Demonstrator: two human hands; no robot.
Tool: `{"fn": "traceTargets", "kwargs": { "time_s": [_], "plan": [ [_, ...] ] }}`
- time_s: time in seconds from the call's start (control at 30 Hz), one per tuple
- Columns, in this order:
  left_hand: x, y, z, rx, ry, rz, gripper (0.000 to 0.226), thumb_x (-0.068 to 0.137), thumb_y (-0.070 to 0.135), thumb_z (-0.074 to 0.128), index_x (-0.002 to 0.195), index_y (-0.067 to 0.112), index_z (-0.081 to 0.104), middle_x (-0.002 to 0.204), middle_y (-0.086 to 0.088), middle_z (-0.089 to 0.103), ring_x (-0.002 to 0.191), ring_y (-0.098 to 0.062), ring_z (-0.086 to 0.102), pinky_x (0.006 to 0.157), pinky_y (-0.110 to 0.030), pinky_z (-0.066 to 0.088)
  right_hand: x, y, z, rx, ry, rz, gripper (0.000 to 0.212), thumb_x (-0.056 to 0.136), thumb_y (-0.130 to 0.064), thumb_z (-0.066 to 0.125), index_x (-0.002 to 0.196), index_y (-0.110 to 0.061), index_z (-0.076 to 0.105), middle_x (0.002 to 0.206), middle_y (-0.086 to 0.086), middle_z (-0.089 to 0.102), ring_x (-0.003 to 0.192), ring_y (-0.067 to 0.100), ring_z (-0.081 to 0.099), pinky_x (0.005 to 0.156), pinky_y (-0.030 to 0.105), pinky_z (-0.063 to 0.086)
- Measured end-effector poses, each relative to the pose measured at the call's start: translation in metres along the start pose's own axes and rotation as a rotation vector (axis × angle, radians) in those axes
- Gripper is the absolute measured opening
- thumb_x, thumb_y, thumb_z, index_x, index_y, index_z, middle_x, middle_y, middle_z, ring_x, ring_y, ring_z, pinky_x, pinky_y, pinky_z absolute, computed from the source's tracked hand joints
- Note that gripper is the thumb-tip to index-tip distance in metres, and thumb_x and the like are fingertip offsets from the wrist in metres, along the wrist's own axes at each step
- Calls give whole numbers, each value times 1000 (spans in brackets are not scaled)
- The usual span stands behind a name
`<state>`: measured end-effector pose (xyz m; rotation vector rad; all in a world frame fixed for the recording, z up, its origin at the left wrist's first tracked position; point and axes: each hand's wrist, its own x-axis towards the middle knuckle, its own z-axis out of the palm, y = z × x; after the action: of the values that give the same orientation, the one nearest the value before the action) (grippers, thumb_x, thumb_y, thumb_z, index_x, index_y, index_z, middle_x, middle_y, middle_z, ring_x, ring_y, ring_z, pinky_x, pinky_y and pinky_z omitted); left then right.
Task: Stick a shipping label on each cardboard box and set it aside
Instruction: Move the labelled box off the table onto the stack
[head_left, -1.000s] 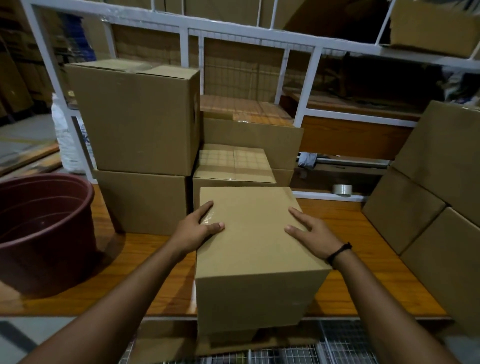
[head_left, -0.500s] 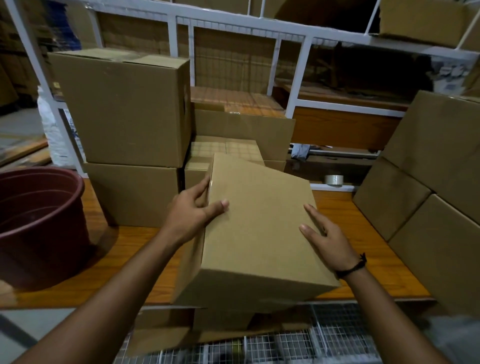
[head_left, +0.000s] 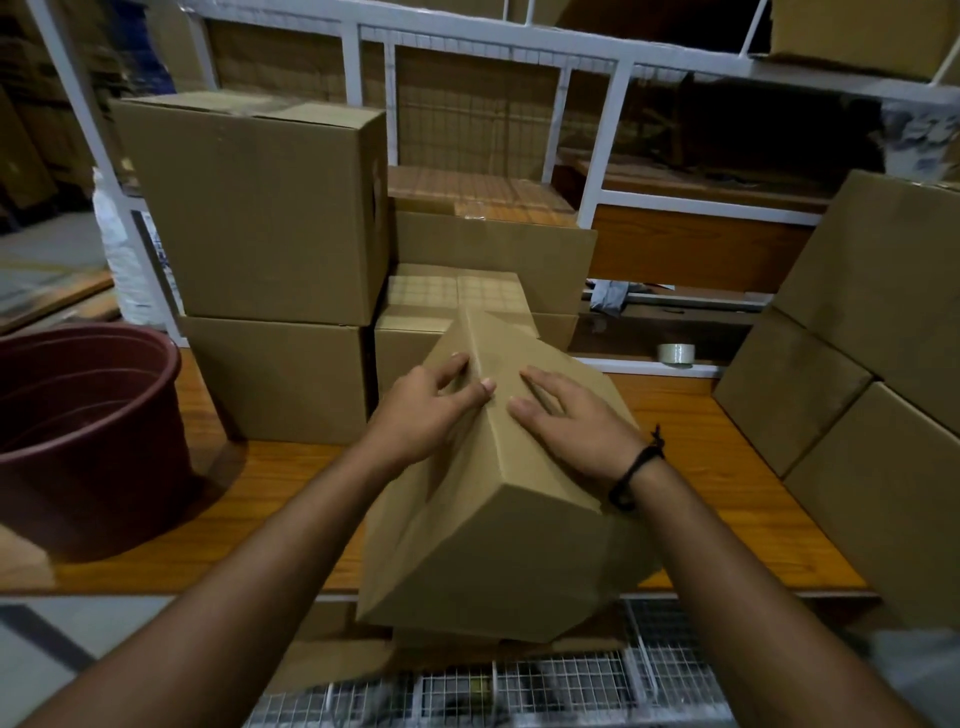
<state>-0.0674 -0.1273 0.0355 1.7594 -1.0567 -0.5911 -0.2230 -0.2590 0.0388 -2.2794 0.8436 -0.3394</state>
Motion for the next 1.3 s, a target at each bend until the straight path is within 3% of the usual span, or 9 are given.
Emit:
{"fn": "traceTargets", "kwargs": {
  "time_s": [0.1,0.2,0.37,0.5,0.6,0.7,0.77,0.93,1.3],
  "plan": [
    [-1,7,5,-253,-129,-49,48,96,25,55,143,23,46,142,5,48,128,-17,46,102,-39,44,6,-5,-4,21,4,84,80,79,-81,37,147,-40,29,157,-7,26,144,17,23,116,50,22],
    [0,-6,4,-232,-166,-17,53,90,3,60,140,20,50,142,7,50,132,-12,45,105,-38,43,4,7,-17,88,-2,114,72,86,-73,35,149,-38,27,158,-6,24,144,18,23,116,48,20],
    [-4,-51,18,-111,-135,-108,64,83,22,73,141,33,47,147,6,40,136,-22,37,103,-45,40,-5,33,-40,206,-2,157,94,61,-95,36,143,-51,28,155,-9,30,138,18,35,112,55,28],
    [-16,-81,26,-217,-62,-273,84,79,40,72,151,35,28,149,-1,31,119,-21,45,69,-27,48,-9,53,-55,288,-14,150,92,61,-94,44,142,-52,33,149,-11,40,128,13,46,108,51,35],
    [-12,-87,30,-378,-79,-323,96,72,41,76,152,38,23,149,-1,34,112,-20,52,82,-41,54,-8,47,-68,272,-51,193,75,72,-86,42,136,-46,46,135,-11,52,117,10,52,96,43,42],
    [-7,-75,33,-345,6,-233,90,75,30,80,151,28,31,141,1,43,110,-16,52,87,-41,52,-7,38,-88,256,-102,281,58,69,-82,41,109,-44,58,111,-10,61,101,16,59,85,44,47],
    [-3,-64,28,-328,58,-158,85,75,23,81,148,21,38,131,5,48,107,-13,52,84,-34,53,-6,42,-96,201,-98,283,63,57,-80,59,105,-39,57,106,-5,66,97,20,65,84,43,52],
    [8,-45,5,-356,43,-80,66,79,10,76,139,20,51,117,7,54,98,-6,57,60,-24,56,-8,68,-89,305,-20,307,24,85,-30,67,107,-35,57,110,1,66,95,21,65,76,37,52],
    [29,-52,12,-272,0,-81,46,83,13,72,127,18,61,125,-1,57,101,-13,60,64,-22,57,-5,111,-42,525,79,353,37,92,-21,60,127,-28,56,111,5,67,99,26,65,85,46,51]
  ]
}}
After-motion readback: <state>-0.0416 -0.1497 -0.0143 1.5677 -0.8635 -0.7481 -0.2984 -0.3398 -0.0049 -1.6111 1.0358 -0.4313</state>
